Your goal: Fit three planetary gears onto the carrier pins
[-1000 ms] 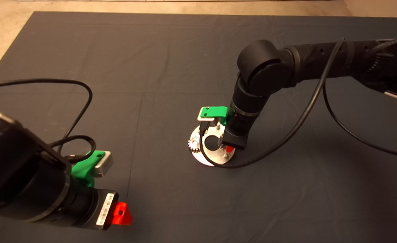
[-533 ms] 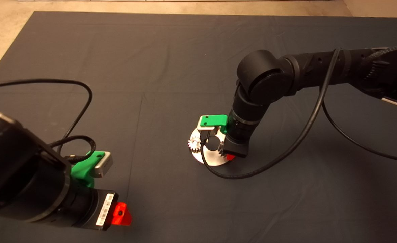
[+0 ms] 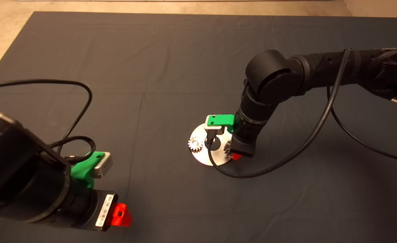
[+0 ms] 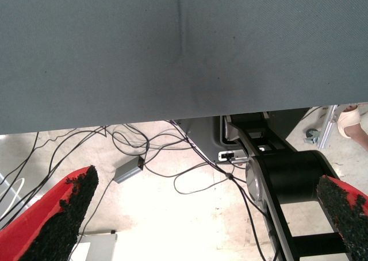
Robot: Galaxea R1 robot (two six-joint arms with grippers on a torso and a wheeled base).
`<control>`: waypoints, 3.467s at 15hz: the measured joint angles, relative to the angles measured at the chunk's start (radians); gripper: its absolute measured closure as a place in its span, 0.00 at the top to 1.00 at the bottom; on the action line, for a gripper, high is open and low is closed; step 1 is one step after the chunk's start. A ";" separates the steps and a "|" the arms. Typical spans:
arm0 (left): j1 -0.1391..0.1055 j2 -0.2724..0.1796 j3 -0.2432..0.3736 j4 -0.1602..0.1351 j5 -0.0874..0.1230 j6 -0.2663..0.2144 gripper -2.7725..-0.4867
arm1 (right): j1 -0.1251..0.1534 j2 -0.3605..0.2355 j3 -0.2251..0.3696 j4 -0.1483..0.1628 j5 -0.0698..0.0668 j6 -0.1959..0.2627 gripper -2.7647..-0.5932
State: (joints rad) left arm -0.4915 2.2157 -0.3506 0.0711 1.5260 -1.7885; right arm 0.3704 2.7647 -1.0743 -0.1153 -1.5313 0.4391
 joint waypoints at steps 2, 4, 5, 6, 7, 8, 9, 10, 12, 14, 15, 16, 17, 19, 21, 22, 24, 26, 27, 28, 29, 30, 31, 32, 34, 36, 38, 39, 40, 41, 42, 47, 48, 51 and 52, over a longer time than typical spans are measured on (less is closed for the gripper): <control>0.000 0.000 0.000 0.000 0.000 0.000 0.99 | -0.016 -0.003 0.005 -0.003 0.001 -0.004 0.21; 0.000 0.000 0.000 0.000 0.000 0.000 0.99 | -0.023 -0.006 0.017 -0.011 0.001 -0.005 0.21; 0.000 0.000 0.000 -0.001 0.000 0.000 0.99 | -0.024 -0.009 0.021 -0.014 0.000 -0.006 0.21; 0.000 0.000 0.000 -0.001 0.000 0.000 0.99 | -0.024 -0.010 0.027 -0.020 0.000 -0.008 0.21; 0.000 0.000 0.000 -0.001 0.000 0.000 0.99 | -0.024 -0.011 0.032 -0.028 0.000 -0.008 0.21; 0.000 0.000 0.000 -0.001 0.000 0.000 0.99 | -0.024 -0.011 0.033 -0.039 0.000 -0.008 0.21; 0.000 -0.001 0.000 -0.001 0.000 0.000 0.99 | -0.024 -0.011 0.035 -0.052 0.000 -0.008 0.21; 0.000 -0.003 0.000 -0.001 0.000 0.000 0.99 | -0.024 -0.011 0.036 -0.067 0.000 -0.008 0.21; 0.000 -0.003 0.000 -0.001 0.000 0.000 0.99 | -0.024 -0.011 0.037 -0.092 0.001 -0.008 0.21; 0.000 -0.003 0.000 -0.001 0.000 0.000 0.99 | -0.025 -0.011 0.038 -0.109 0.000 -0.008 0.21; 0.000 -0.003 0.000 -0.001 0.000 0.000 0.99 | -0.028 -0.011 0.039 -0.119 0.000 -0.008 0.21; 0.000 -0.003 0.000 -0.001 0.000 0.000 0.99 | -0.033 -0.011 0.039 -0.126 0.000 -0.007 0.21; 0.000 -0.003 0.000 -0.001 0.001 0.000 0.99 | -0.039 -0.011 0.040 -0.129 0.000 -0.008 0.21; 0.000 -0.003 0.000 -0.001 0.000 0.000 0.99 | -0.045 -0.011 0.041 -0.134 0.000 -0.007 0.21; 0.000 -0.003 0.000 -0.001 0.000 0.000 0.99 | -0.046 -0.011 0.042 -0.138 0.000 -0.007 0.21; 0.000 -0.003 0.000 -0.001 0.000 0.000 0.99 | -0.047 -0.011 0.042 -0.140 0.000 -0.007 0.21; 0.000 -0.003 0.000 -0.001 0.000 0.000 0.99 | -0.052 -0.011 0.042 -0.145 0.000 -0.007 0.21; 0.000 -0.003 0.000 -0.002 0.000 0.000 0.99 | -0.065 -0.011 0.042 -0.147 0.000 -0.007 0.21; 0.000 -0.003 0.000 -0.002 0.000 0.000 0.99 | -0.066 -0.011 0.042 -0.147 0.000 -0.007 0.21; 0.000 -0.003 0.000 -0.002 0.000 0.000 0.99 | -0.065 -0.011 0.042 -0.149 0.000 -0.007 0.21; 0.000 -0.003 0.000 -0.003 0.000 0.000 0.99 | -0.066 -0.010 0.042 -0.150 0.000 -0.007 0.21; 0.000 -0.003 0.000 -0.003 0.000 0.000 0.99 | -0.066 -0.010 0.042 -0.151 0.000 -0.007 0.21; 0.000 -0.003 0.000 -0.003 0.000 0.000 0.99 | -0.066 -0.010 0.042 -0.151 0.000 -0.008 0.21; 0.000 -0.003 0.000 -0.003 0.000 0.000 0.99 | -0.066 -0.010 0.042 -0.154 0.000 -0.008 0.21; 0.000 -0.003 0.000 -0.003 0.000 0.000 0.99 | -0.070 -0.008 0.042 -0.163 0.000 -0.008 0.21; 0.000 -0.003 0.000 -0.003 0.000 0.000 0.99 | -0.077 -0.008 0.042 -0.173 0.000 -0.008 0.21; 0.000 -0.003 0.000 -0.004 0.000 0.000 0.99 | -0.081 -0.008 0.042 -0.187 0.000 -0.008 0.21; 0.000 -0.003 0.000 -0.004 0.000 0.000 0.99 | -0.085 -0.008 0.042 -0.198 0.000 -0.008 0.21; 0.000 -0.003 0.000 -0.004 0.000 0.000 0.99 | -0.088 -0.008 0.042 -0.203 0.000 -0.008 0.21; 0.000 -0.003 0.000 -0.004 0.000 0.000 0.99 | -0.090 -0.008 0.042 -0.209 0.000 -0.008 0.21; 0.000 -0.003 0.000 -0.004 0.000 0.000 0.99 | -0.091 -0.008 0.042 -0.214 0.001 -0.008 0.21; 0.000 -0.003 0.000 -0.004 0.000 0.000 0.99 | -0.099 -0.008 0.044 -0.238 0.000 -0.008 0.21; 0.000 -0.003 0.000 -0.004 0.000 0.000 0.99 | -0.099 -0.007 0.045 -0.242 0.000 -0.008 0.21; 0.000 -0.003 0.000 -0.005 0.000 0.000 0.99 | -0.100 -0.001 0.045 -0.256 -0.010 -0.008 0.21; 0.000 -0.002 0.000 -0.005 0.000 0.000 0.99 | -0.100 0.001 0.045 -0.262 -0.011 -0.008 0.21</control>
State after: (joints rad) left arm -0.4915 2.2134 -0.3506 0.0664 1.5263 -1.7887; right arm 0.2702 2.7653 -1.0294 -0.3770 -1.5428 0.4315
